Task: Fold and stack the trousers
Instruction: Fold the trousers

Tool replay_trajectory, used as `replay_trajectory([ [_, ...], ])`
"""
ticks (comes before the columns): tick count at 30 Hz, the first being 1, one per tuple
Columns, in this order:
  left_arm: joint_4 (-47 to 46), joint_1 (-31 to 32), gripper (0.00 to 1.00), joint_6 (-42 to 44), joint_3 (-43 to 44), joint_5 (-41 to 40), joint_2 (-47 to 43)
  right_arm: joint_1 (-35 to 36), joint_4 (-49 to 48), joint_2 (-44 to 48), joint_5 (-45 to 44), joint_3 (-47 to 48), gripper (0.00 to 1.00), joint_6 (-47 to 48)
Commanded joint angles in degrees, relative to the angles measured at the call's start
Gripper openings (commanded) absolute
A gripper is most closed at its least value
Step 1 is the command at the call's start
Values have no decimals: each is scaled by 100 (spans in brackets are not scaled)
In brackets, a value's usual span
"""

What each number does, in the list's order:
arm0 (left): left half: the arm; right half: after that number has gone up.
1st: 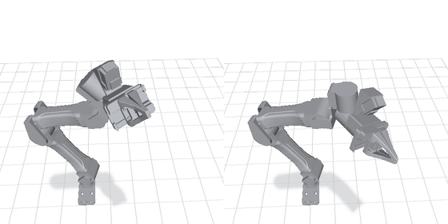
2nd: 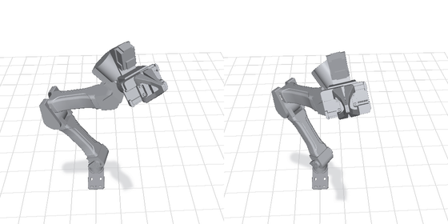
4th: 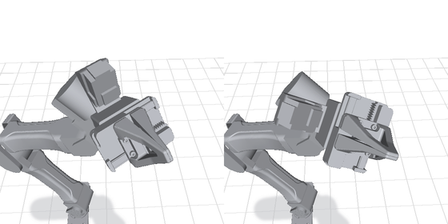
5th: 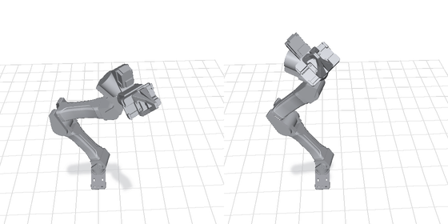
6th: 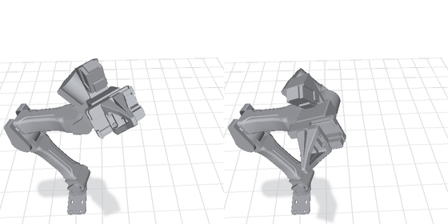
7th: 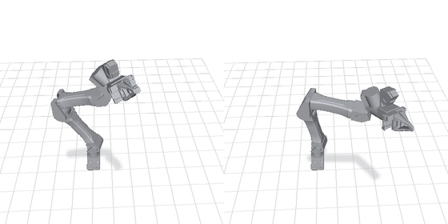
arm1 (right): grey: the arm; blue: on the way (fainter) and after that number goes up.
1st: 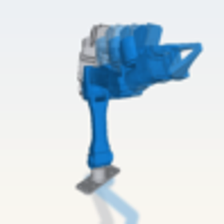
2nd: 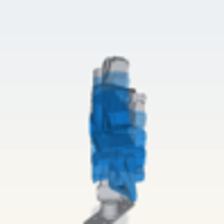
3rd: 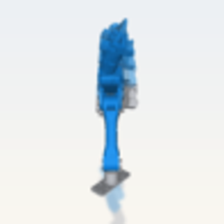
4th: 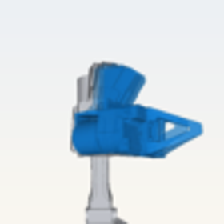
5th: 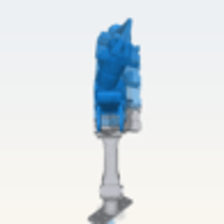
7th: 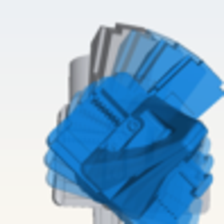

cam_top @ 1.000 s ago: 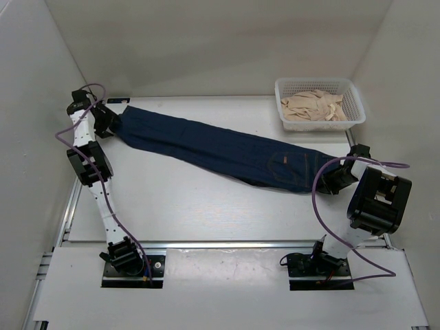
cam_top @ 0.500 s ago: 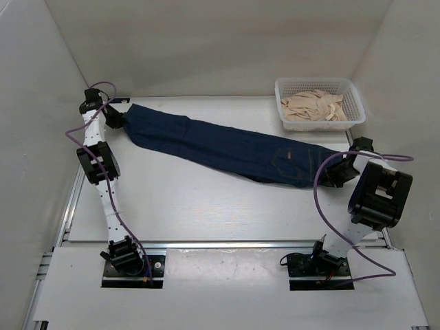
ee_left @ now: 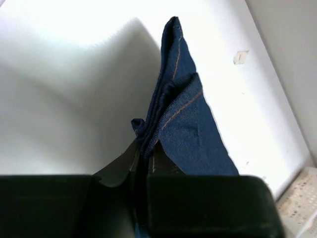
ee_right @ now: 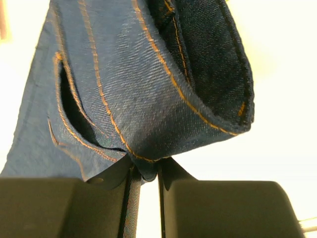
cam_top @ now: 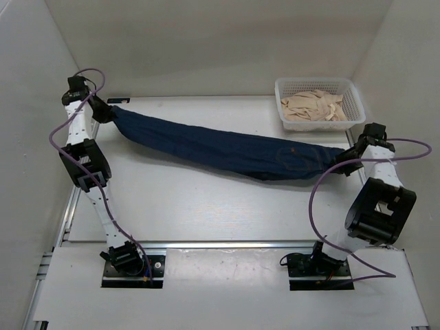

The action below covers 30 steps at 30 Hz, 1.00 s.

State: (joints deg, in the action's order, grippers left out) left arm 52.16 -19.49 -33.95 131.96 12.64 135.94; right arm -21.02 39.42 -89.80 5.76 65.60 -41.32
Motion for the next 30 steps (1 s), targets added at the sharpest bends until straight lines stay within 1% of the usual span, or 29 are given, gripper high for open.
replay_trajectory([
  [1, -145, -170, 10, 266, -913, -543, -717, -262, 434, 568, -497, -388, 0, 186],
  [4, -145, -222, 10, 319, -1837, -780, -1226, -402, 654, 1033, -601, -950, 0, 247],
  [5, -145, -275, 10, 319, -2485, -920, -1532, -482, 716, 1174, -654, -1083, 0, 247],
  [6, -145, -275, 10, 319, -2822, -1000, -1692, -482, 777, 1462, -655, -1207, 0, 247],
  [7, -145, -275, 10, 319, -3112, -1096, -1833, -535, 839, 1596, -707, -1330, 11, 299],
  [8, -145, -275, 10, 319, -3559, -1167, -2026, -535, 900, 1789, -708, -1487, 27, 300],
  [9, -145, -275, 36, 319, -3702, -1168, -2080, -535, 953, 1877, -708, -1559, 44, 352],
  [10, -32, -275, 59, 398, -3782, -1220, -2080, -535, 954, 1991, -708, -1612, 69, 353],
  [11, 48, -275, 80, 398, -3783, -1334, -2132, -535, 1015, 1993, -708, -1612, 75, 353],
  [12, 249, -275, 100, 398, -3722, -1422, -2133, -535, 1102, 2071, -777, -1612, 79, 353],
  [14, 426, -275, 100, 451, -3381, -1528, -2186, -535, 1164, 2151, -883, -1455, 82, 405],
  [16, 557, -275, 100, 451, -3125, -1581, -2326, -535, 1217, 2352, -962, -1314, 82, 466],
  [18, 558, -275, 95, 521, -2747, -1634, -2397, -535, 1269, 2405, -1024, -1068, 82, 467],
  [19, 663, -197, 88, 608, -2598, -1634, -2344, -483, 1270, 2406, -1024, -998, 82, 467],
  [20, 751, -109, 65, 662, -2440, -1634, -2283, -482, 1270, 2406, -1024, -936, 82, 528],
  [21, 752, -56, 53, 662, -2186, -1686, -2134, -422, 1270, 2406, -1024, -857, 82, 529],
  [23, 813, 40, 39, 854, -2026, -1591, -1949, -369, 1270, 2353, -1024, -795, 82, 581],
  [24, 874, 120, 36, 1073, -1851, -1355, -1670, -368, 1270, 2353, -1024, -795, 82, 581],
  [25, 875, 173, 36, 1145, -1736, -1291, -1502, -307, 1270, 2292, -1024, -743, 82, 581],
  [26, 1075, 173, 37, 1145, -1579, -1291, -1300, -307, 1218, 2291, -1076, -742, 82, 581],
  [27, 1312, 338, 40, 1285, -1438, -1343, -1124, -307, 1217, 2291, -1077, -742, 82, 633],
  [28, 1410, 401, 51, 1286, -1228, -1344, -800, -307, 1148, 2213, -1077, -742, 82, 634],
  [30, 1551, 594, 63, 1348, -1146, -1474, -570, -254, 1147, 2055, -1025, -680, 82, 634],
])
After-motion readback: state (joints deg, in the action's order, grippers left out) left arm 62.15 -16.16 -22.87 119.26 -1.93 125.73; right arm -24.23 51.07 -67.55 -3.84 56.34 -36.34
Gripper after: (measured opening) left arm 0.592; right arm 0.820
